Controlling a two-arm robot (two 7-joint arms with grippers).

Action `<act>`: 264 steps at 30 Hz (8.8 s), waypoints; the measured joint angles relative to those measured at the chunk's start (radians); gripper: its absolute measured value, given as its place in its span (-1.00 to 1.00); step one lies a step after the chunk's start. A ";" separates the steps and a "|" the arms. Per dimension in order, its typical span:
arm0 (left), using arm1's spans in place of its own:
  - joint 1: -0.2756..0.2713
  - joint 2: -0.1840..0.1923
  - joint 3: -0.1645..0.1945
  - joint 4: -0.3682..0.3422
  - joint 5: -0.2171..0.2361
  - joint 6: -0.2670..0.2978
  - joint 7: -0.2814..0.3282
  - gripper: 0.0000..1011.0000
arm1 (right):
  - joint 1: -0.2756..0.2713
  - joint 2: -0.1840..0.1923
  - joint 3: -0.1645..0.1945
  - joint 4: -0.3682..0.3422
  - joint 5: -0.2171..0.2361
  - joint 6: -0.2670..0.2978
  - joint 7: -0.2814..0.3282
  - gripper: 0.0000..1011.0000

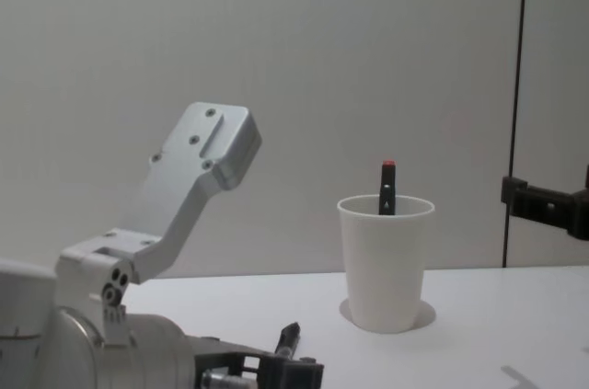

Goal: Place the pen into the pen holder.

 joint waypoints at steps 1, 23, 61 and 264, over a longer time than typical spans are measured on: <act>0.000 -0.001 0.000 0.000 0.000 0.002 0.000 0.98 | 0.000 0.000 0.000 0.000 0.000 0.000 0.000 0.98; -0.024 -0.038 -0.006 0.028 0.035 0.070 -0.007 0.98 | 0.000 0.000 0.000 0.000 0.000 0.000 0.000 0.98; -0.030 -0.066 -0.014 0.044 0.058 0.113 -0.002 0.74 | 0.000 0.000 0.000 0.000 0.000 0.000 0.000 0.98; -0.057 -0.047 -0.103 0.091 0.087 -0.637 -0.545 -0.74 | -0.046 0.039 0.038 -0.077 0.243 -0.012 0.130 0.98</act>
